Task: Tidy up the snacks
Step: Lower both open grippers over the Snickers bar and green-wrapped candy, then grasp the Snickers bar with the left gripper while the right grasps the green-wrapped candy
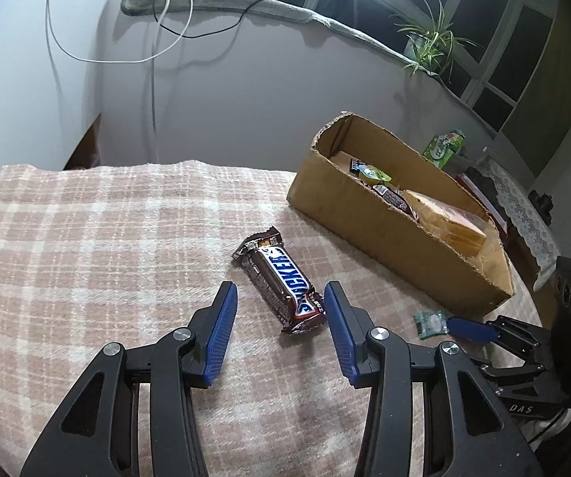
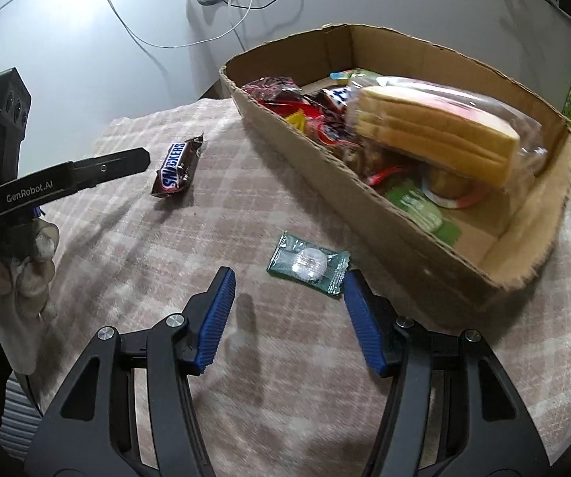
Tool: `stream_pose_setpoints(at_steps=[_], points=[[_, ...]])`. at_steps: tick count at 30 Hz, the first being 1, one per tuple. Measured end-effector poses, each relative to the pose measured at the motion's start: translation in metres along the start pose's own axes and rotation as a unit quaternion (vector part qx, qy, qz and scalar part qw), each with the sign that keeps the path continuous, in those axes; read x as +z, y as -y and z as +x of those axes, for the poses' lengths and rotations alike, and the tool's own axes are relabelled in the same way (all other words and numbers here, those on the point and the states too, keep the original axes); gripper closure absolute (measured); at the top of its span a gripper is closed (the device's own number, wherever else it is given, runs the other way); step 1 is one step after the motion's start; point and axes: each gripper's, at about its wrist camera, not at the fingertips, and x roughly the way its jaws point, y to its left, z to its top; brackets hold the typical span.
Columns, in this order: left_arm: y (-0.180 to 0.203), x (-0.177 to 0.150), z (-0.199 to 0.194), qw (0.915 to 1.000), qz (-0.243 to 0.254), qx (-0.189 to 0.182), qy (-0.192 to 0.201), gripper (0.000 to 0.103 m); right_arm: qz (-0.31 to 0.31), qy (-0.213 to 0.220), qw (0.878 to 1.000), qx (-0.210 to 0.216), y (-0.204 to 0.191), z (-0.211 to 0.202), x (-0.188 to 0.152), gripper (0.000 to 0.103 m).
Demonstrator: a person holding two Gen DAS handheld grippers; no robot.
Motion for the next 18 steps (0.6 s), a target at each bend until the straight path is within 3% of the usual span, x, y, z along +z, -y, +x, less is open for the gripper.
stream_pose_setpoints(at_steps=[10,18], points=[[0.007,0.007,0.017,0.9998,0.013,-0.004,-0.01,0.058,-0.03,0.0,0.999,-0.028,-0.026,0.022,0.016,0.043],[0.011,0.012,0.038,0.9993,0.019,0.021,-0.023,0.057,-0.054,0.0,0.998,-0.039,-0.032,0.023,0.014,0.043]])
